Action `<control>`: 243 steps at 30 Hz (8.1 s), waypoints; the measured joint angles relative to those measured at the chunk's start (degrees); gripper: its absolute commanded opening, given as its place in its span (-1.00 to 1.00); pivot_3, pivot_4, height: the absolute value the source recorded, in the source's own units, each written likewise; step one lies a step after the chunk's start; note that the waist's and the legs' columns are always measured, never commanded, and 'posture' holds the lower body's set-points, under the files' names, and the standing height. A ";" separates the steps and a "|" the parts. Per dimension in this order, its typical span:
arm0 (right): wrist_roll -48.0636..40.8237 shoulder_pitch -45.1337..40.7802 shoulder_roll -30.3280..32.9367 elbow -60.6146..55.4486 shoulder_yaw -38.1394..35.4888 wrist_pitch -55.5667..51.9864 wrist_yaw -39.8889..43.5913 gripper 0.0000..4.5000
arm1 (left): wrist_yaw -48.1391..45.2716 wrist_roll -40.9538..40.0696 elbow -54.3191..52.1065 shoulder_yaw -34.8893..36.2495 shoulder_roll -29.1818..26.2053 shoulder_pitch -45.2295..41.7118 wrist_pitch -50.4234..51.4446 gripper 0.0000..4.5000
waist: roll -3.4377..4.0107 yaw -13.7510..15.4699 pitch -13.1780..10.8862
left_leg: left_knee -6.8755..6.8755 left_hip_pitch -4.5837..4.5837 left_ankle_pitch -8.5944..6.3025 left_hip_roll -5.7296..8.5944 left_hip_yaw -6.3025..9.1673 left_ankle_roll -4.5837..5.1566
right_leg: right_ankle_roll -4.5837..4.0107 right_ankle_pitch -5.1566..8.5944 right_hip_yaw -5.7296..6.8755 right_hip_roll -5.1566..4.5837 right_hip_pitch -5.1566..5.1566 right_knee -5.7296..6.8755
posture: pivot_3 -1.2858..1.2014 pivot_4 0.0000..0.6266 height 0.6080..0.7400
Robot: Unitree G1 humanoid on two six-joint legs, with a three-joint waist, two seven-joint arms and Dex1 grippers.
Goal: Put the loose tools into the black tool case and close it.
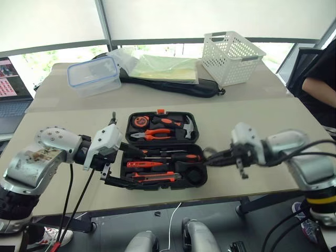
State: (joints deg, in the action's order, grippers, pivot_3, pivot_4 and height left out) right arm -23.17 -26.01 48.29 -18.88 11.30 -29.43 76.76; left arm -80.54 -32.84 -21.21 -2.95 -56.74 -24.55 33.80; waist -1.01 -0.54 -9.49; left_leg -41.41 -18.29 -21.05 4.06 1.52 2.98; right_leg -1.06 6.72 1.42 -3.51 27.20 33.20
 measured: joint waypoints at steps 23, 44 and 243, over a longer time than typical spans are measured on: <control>9.22 -2.11 -1.40 -0.39 10.16 3.79 0.64 0.96 | 0.19 1.20 -0.49 -0.64 -0.08 -0.41 -0.25 1.00 | 0.00 -0.09 0.00 | -0.01 0.00 0.01 0.03 0.01 -0.03 | -0.05 0.01 0.52 -0.02 0.00 0.00 | 0.03 -0.52 1.00; 0.36 -2.88 -0.02 -1.37 3.26 -2.65 -0.19 0.96 | 1.17 3.47 1.97 -0.59 0.25 -1.55 -2.77 1.00 | 0.00 -0.03 0.00 | -0.04 -0.02 0.00 0.02 0.04 -0.04 | -0.05 0.01 0.53 -0.08 0.00 -0.01 | 0.03 -0.52 1.00; 0.18 12.71 -2.01 0.18 -9.16 1.46 -17.22 -1.00 | 5.13 29.23 33.18 -18.84 25.12 -18.40 -34.49 -0.97 | 0.00 1.18 0.27 | -0.33 0.78 -0.35 0.02 -0.13 0.57 | 0.05 -0.03 0.85 -0.53 -0.96 -0.07 | 0.03 -0.52 1.00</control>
State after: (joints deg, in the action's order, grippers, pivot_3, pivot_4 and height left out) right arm -22.98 -13.30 46.28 -18.71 2.14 -27.97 59.54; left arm -75.41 -3.62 11.97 -21.79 -31.63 -42.95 -0.69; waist -1.01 0.65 -9.22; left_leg -41.74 -17.51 -21.40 4.08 1.40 3.54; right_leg -1.01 6.69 2.27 -4.04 26.24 33.13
